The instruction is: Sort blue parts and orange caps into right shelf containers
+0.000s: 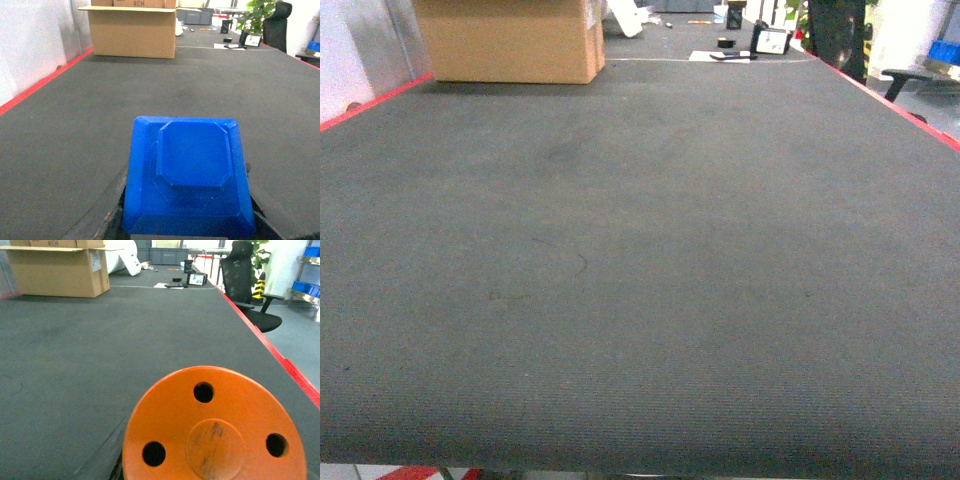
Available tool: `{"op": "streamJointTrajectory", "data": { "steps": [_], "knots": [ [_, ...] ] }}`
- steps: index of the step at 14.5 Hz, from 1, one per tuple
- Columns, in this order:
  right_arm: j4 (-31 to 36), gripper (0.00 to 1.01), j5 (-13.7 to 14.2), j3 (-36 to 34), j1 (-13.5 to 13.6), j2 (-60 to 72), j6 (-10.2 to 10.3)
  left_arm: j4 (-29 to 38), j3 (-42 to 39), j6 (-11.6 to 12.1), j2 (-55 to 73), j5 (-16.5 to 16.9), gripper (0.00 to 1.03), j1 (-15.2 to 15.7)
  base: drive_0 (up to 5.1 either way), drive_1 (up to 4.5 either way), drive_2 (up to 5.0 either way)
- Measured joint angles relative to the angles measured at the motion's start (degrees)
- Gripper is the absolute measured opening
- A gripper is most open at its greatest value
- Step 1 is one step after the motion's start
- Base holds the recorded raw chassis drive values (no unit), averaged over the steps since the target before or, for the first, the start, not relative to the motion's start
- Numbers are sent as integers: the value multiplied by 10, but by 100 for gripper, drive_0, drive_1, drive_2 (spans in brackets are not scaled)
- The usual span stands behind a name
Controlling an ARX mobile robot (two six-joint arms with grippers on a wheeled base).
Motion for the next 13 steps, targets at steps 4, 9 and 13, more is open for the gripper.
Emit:
{"op": "streamJointTrajectory", "data": {
  "steps": [4,9,13],
  "knots": [
    [-64,46,0,0,0,-71,0,-24,-14,0,-49,-1,44,-1,0,0,0],
    [-122,46,0,0,0,-133,0,-77,-14,0,-101,0,44,-1,0,0,0],
    [-238,46,0,0,0,-245,0,-185,-13,0,-196,0,44,-1,0,0,0]
  ]
}}
